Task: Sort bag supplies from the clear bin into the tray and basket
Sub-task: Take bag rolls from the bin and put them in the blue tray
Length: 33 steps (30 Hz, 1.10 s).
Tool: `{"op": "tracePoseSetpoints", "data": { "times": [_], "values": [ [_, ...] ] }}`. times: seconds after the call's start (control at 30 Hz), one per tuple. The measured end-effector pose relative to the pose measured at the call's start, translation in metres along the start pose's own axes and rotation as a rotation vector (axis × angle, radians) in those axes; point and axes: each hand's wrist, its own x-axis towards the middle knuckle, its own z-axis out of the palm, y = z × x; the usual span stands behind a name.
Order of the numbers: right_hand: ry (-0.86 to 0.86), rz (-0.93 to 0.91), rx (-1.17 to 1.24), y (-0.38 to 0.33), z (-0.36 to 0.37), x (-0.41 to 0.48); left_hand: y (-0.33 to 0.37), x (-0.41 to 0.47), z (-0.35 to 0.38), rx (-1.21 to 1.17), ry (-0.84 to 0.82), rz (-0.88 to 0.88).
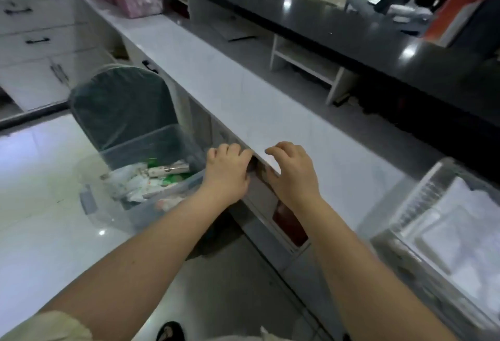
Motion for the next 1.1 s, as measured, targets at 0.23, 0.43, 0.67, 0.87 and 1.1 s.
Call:
{"op": "tracePoseSetpoints", "data": {
  "times": [0.23,0.43,0.67,0.87,1.1],
  "values": [
    [-0.132,-0.107,0.075,-0.142,0.141,0.058,-0.215,-0.067,0.009,-0.007,-0.052,-0.310],
    [-0.315,-0.089,0.130,-0.210,0.240,0.072,-0.329,-0.104,0.043,-0.042,-0.174,-0.466],
    [-0.508,-0.037,0.105,-0.209,0.318,0.094,-0.375,-0.091,0.106,-0.160,-0.350,-0.504],
    [-0.646,-0.004,0.166,-0.177,0.399,0.145,-0.408,-0.043,0.179,-0.204,-0.472,-0.560],
    [-0.908,0.003,0.060,-0.122,0.514,0.214,-0.440,0.019,0.276,-0.229,-0.666,-0.583]
  ]
}}
